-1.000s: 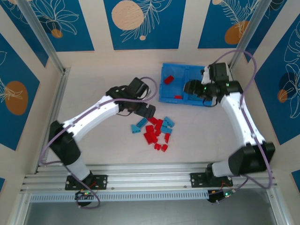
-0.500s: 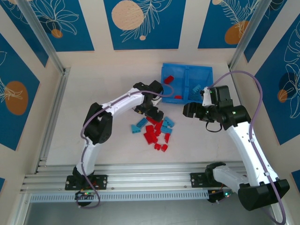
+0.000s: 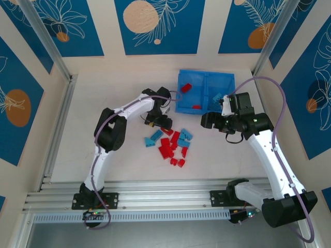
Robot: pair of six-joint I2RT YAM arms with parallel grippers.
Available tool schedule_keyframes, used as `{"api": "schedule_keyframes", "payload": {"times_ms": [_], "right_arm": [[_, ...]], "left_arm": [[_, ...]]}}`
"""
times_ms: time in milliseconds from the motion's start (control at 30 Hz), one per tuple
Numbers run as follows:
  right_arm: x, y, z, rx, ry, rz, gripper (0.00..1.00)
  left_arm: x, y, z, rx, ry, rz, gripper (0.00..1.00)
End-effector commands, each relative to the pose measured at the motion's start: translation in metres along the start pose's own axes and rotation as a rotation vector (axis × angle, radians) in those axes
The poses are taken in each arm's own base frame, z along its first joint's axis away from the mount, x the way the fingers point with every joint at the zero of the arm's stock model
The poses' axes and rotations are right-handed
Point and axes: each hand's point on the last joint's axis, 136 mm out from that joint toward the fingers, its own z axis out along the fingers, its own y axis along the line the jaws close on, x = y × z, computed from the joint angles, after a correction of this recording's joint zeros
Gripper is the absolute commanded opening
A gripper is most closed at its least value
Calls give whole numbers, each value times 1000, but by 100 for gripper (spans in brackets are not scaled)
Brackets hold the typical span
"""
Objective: Sort the legos into containers by color
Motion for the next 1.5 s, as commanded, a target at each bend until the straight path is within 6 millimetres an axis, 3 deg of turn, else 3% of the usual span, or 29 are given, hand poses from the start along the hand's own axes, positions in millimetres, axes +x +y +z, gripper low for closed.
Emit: {"api": "schedule_keyframes", "payload": {"times_ms": [0, 200, 400, 467, 600, 733, 933, 1067, 1200, 1367, 1467], "right_arm": [[-4, 5, -9, -3, -19, -5, 80], [-3, 3, -9, 0, -18, 3, 80], [-4, 4, -8, -3, -20, -2, 81], [-4, 4, -7, -4, -20, -2, 81], [-7, 5, -5, -7, -21, -1, 81], [-9, 8, -7, -10, -23, -1, 81], [-5, 4, -14, 15, -24, -12, 81], [2, 13, -17, -19, -21, -59, 81], [13, 31, -17, -77, -1, -170, 81], [17, 43, -13, -97, 1, -237, 81], [15, 52, -10, -124, -2, -271, 81]], "left_arm": [[-7, 39, 9, -88, -11, -143, 80], [-13, 80, -18, -151, -101, -292, 79], [-41, 55, -78, -5, -289, -312, 80], [-38, 50, -82, 34, -282, -438, 84], [-29, 38, -68, 91, -240, -740, 89], [-25, 44, -50, 53, -192, -975, 91], [-16, 40, -11, -6, 1, -1066, 88], [-22, 39, 10, 17, 15, -1050, 79], [-17, 40, 17, 3, 38, -1038, 65], [-6, 45, 14, -36, 56, -994, 43], [-9, 46, 4, -32, 32, -950, 35]]}}
